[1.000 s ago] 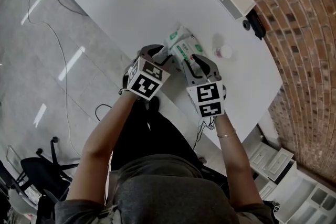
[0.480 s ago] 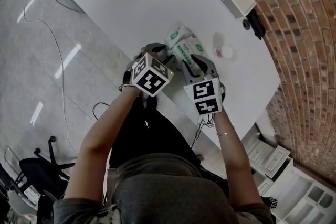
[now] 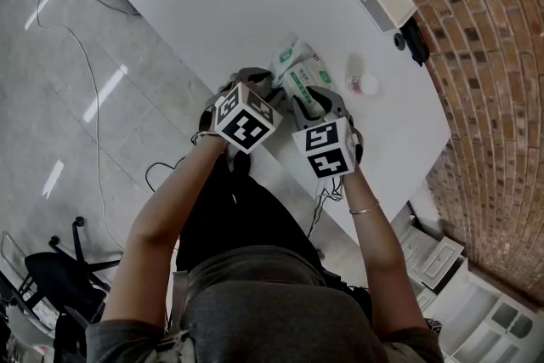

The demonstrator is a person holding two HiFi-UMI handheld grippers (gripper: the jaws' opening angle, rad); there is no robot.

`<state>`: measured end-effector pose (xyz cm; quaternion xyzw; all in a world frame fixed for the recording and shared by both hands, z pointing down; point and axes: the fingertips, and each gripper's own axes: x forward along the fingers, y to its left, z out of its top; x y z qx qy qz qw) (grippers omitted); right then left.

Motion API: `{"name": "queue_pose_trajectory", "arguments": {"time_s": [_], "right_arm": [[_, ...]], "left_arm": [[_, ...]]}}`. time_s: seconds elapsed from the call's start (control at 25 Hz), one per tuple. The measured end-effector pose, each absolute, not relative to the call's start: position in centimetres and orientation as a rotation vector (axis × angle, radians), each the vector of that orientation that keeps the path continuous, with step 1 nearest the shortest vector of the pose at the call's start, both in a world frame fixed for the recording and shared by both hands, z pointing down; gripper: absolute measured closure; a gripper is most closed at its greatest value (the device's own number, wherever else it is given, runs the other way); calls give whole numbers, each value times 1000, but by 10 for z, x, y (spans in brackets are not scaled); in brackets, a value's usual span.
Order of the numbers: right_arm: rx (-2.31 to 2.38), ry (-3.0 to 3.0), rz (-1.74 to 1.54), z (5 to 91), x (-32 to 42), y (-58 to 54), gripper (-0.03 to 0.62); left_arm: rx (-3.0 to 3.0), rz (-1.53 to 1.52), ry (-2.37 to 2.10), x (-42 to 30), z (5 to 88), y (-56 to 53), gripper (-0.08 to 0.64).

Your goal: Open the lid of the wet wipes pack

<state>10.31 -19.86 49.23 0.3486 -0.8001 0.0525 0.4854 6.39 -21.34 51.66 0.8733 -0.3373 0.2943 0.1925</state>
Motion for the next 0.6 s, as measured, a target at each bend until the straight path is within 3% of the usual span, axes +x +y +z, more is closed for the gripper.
{"name": "queue_pose_trajectory", "arguments": {"time_s": [0.6], "right_arm": [[818,-1815,112,506,104,-205,479]], "left_arm": [[2457,814,-933,64,521,-213,407]]}}
